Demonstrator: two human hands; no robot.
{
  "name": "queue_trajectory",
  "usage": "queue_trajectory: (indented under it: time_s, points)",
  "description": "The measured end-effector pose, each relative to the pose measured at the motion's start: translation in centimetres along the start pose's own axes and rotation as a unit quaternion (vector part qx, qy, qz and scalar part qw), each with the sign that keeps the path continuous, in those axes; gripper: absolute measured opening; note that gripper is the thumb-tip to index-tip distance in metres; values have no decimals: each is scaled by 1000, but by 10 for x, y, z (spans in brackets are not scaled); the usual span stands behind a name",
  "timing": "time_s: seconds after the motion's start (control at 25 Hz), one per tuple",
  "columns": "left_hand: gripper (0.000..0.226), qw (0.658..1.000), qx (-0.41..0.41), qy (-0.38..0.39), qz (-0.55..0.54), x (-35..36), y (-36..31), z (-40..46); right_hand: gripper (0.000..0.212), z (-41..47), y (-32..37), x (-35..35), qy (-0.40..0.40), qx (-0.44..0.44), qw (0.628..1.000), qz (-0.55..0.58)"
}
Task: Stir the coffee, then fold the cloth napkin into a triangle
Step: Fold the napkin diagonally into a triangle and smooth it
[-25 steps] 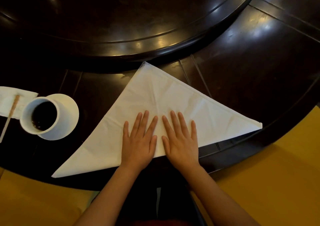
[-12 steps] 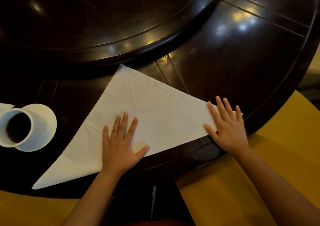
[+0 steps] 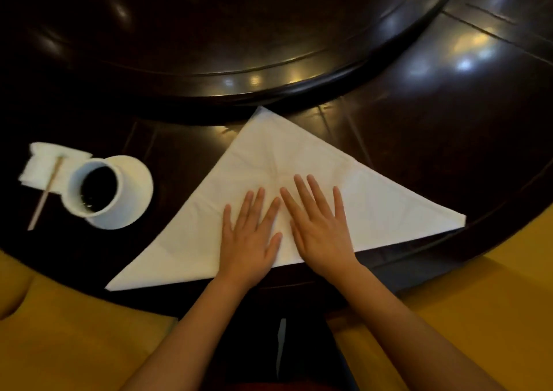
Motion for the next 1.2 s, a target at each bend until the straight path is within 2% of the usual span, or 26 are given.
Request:
queue_trajectory:
  time_s: [0.16, 0.4, 0.52, 0.68, 0.72, 0.76, 0.84, 0.92, 1.04, 1.2]
  points:
    - [61, 996, -86, -29, -7, -9, 31, -14, 57, 10, 17, 13, 47, 3, 999, -26]
    - [62, 973, -208, -92, -32, -17, 112, -90, 59, 12, 19, 15, 63, 8, 997, -32]
    - [63, 961, -251, -101, -57, -18, 132, -118, 59, 12, 20, 13, 68, 8, 997, -33]
    - [70, 913, -371, -154, -75, -25, 135, -131, 61, 10, 19, 10, 76, -3, 996, -39]
    - [73, 913, -367, -166, -71, -27, 127, -124, 62, 12, 21, 8, 69, -18, 996, -47]
    - [72, 929, -324, -168, -62, -28, 113, -111, 62, 15, 25, 5, 60, -47, 996, -55]
    - [70, 974, -178, -132, -44, -19, 69, -74, 60, 29, 38, 1, 50, -131, 988, -69]
    - [72, 992, -91, -87, -11, -9, 33, -40, 58, 51, 45, 0, 57, -182, 979, -79]
    - [71, 994, -97, -46, 17, 3, 24, -22, 59, 96, 36, 4, 72, -193, 976, -78]
    - [69, 994, -100, -40, -7, 7, 26, -24, 60, 145, 14, 5, 54, -195, 977, -66]
Point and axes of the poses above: each hand's wrist, its own z-axis towards the middle knuckle, its own x-axis out of the palm, y = z × x, the point moved 3 cm from there along z, towards the middle knuckle, and after that the axes turned 12 degrees about -z, right-handed, at the moved point
